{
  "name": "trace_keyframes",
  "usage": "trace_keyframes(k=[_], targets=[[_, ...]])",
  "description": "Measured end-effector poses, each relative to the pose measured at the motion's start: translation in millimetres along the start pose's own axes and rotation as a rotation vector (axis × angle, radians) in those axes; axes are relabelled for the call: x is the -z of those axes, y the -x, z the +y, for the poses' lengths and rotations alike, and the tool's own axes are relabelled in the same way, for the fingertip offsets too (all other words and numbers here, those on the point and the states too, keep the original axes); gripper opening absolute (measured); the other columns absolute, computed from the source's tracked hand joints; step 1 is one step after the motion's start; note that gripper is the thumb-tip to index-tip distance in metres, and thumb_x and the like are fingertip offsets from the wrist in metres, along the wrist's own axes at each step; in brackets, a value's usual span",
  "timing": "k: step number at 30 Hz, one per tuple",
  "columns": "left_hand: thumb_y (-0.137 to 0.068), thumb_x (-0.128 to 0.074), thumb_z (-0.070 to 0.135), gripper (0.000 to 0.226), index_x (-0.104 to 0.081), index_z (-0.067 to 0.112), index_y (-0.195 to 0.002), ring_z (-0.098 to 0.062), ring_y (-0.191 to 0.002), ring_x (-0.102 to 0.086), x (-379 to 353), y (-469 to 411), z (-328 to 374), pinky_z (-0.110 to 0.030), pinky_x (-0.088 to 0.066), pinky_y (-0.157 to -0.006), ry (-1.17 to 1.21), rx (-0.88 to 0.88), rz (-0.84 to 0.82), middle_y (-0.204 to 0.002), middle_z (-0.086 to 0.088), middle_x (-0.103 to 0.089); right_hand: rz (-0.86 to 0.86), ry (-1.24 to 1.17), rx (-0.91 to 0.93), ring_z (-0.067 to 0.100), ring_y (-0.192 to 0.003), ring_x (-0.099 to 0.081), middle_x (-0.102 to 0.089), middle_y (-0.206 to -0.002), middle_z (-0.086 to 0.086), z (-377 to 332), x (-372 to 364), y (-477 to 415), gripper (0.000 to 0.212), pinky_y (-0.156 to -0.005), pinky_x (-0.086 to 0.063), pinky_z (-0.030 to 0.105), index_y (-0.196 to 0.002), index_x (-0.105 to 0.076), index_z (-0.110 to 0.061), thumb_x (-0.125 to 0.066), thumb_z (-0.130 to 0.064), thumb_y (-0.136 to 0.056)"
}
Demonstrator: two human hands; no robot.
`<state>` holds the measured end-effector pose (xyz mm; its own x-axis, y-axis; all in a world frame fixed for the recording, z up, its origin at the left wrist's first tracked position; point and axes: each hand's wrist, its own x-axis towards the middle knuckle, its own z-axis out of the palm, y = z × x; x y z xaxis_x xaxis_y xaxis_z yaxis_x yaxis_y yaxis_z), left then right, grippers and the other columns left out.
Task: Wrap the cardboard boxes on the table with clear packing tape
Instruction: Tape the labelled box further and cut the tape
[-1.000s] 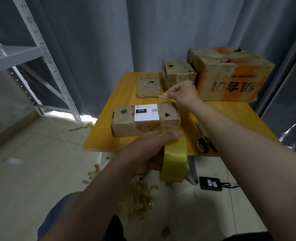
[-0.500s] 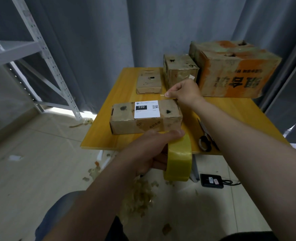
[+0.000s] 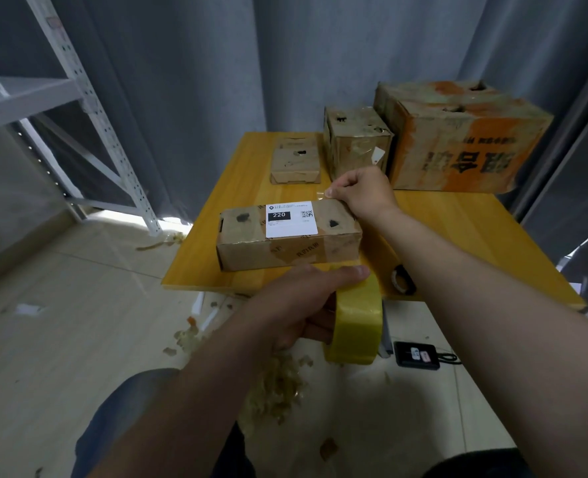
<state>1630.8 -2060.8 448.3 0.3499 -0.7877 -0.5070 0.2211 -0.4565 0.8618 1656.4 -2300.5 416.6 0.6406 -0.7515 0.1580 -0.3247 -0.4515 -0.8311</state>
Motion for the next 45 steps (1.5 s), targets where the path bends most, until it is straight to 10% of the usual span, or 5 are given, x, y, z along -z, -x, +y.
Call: trace_keyframes(k=[10,21,25,30,45], targets=[[-0.093,-0.07,0.046,0.044,-0.066,0.012,-0.122,-0.035,-0.1,-0.076,7.7,30.7,-28.7,-0.049,-0.061,-0.092,-0.056,-0.011,-0.042,-0.11,-0.017,-0.077,-0.002,0.004,0.009,0.009,-0.078,-0.069,-0.073,-0.077,-0.011,-4.1,6.5,45.0,0.013,-0.073,-0.054,0.032,-0.077,-0.077,-0.021,-0.08,-0.023,-0.089],[-0.096,-0.07,0.039,0.033,-0.067,0.013,-0.116,-0.023,-0.076,-0.076,16.8,45.3,-28.1,-0.034,-0.062,-0.069,-0.031,-0.02,-0.01,-0.091,-0.009,-0.077,0.117,0.505,0.197,0.031,-0.122,-0.058,-0.058,-0.138,0.003,-20.6,6.6,68.6,0.052,-0.092,-0.052,0.044,-0.142,-0.053,-0.024,-0.072,-0.039,-0.095],[-0.097,-0.069,0.038,0.029,-0.066,0.015,-0.115,-0.022,-0.076,-0.075,16.8,40.2,-33.0,-0.035,-0.061,-0.071,-0.044,-0.005,-0.007,-0.091,-0.008,-0.077,0.05,0.348,0.411,0.015,-0.101,-0.059,-0.067,-0.111,-0.008,-14.8,10.3,73.5,0.021,-0.087,-0.049,0.034,-0.112,-0.074,-0.025,-0.074,-0.036,-0.094],[-0.096,-0.069,0.038,0.031,-0.065,0.016,-0.117,-0.024,-0.081,-0.075,18.4,32.4,-34.9,-0.037,-0.062,-0.074,-0.056,0.002,-0.012,-0.092,-0.008,-0.078,-0.109,0.21,0.228,0.009,-0.09,-0.068,-0.074,-0.09,-0.009,-15.9,9.2,72.8,0.011,-0.074,-0.051,0.027,-0.091,-0.078,-0.027,-0.076,-0.037,-0.093],[-0.087,-0.065,0.066,0.053,-0.057,0.029,-0.125,-0.028,-0.103,-0.069,3.5,8.7,-61.3,-0.053,-0.059,-0.092,-0.129,-0.113,0.276,-0.12,-0.005,-0.065,-0.08,0.344,0.031,0.018,-0.073,-0.063,-0.068,-0.071,-0.003,-21.0,10.8,68.3,0.042,-0.061,-0.042,0.031,-0.073,-0.07,-0.021,-0.071,-0.06,-0.089]])
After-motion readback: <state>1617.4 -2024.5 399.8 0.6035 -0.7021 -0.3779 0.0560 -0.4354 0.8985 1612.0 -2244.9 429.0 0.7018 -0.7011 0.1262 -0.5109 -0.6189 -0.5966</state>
